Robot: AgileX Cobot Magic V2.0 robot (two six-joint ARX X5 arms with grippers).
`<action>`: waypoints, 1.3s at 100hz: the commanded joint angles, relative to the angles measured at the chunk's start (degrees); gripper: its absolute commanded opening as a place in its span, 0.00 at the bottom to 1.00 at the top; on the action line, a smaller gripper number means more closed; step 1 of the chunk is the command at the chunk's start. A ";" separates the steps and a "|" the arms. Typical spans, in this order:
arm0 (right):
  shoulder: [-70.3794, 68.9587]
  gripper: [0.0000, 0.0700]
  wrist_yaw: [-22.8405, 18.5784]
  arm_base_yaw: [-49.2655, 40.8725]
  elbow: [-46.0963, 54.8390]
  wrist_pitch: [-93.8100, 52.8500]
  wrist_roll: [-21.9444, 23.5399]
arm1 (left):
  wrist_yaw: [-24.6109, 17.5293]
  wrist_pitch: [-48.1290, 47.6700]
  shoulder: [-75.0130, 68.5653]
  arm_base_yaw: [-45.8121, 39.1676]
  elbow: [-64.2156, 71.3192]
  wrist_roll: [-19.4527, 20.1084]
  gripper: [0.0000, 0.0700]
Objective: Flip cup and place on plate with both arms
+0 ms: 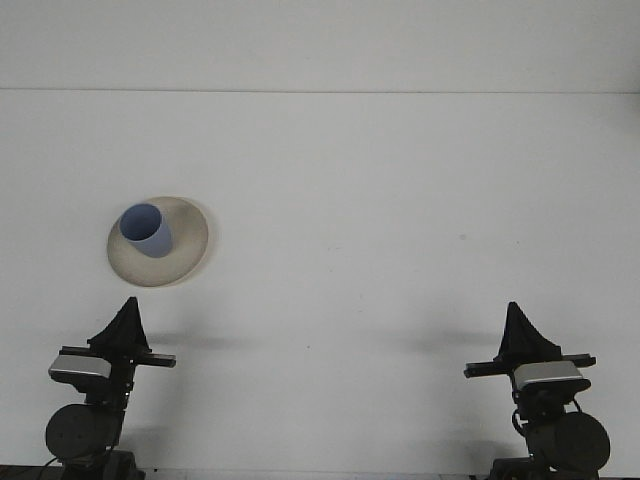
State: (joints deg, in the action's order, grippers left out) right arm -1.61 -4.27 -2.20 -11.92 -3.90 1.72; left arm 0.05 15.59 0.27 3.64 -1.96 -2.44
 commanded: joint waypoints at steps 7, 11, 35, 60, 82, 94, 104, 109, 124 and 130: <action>1.53 0.00 0.57 0.50 3.58 3.32 -0.26 | 0.13 0.55 -0.09 0.02 1.16 0.44 0.02; 1.53 0.00 0.70 0.79 4.52 4.04 -0.26 | 0.13 0.52 -0.09 0.02 1.16 0.44 0.02; 1.53 0.00 1.33 1.16 10.54 11.93 -0.24 | 0.13 0.44 -0.09 0.02 1.16 0.44 0.02; 1.53 0.00 1.31 1.14 11.21 12.94 -0.26 | 0.13 0.37 -0.09 0.02 1.16 0.44 0.02; 1.53 0.00 1.31 1.14 11.21 12.90 -0.26 | 0.15 0.37 -0.09 0.02 1.16 0.44 0.02; 1.53 0.00 1.31 1.14 11.21 12.90 -0.26 | 0.13 0.37 -0.09 0.02 1.16 0.44 0.02; 1.53 0.00 1.31 1.14 11.21 12.90 -0.26 | 0.13 0.37 -0.09 0.02 1.16 0.44 0.02; 1.53 0.00 1.31 1.14 11.21 12.90 -0.24 | 0.13 0.37 -0.09 0.02 1.16 0.44 0.02; 1.53 0.00 1.31 1.14 11.21 12.90 -0.26 | 0.13 0.37 -0.09 0.02 1.16 0.44 0.02; 1.53 0.00 1.31 1.14 11.21 12.90 -0.26 | 0.13 0.37 -0.09 0.02 1.16 0.44 0.02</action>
State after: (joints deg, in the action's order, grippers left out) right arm -0.08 -3.01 -1.08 -0.84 8.43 1.72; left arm 0.05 15.42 0.30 3.64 -1.96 -2.44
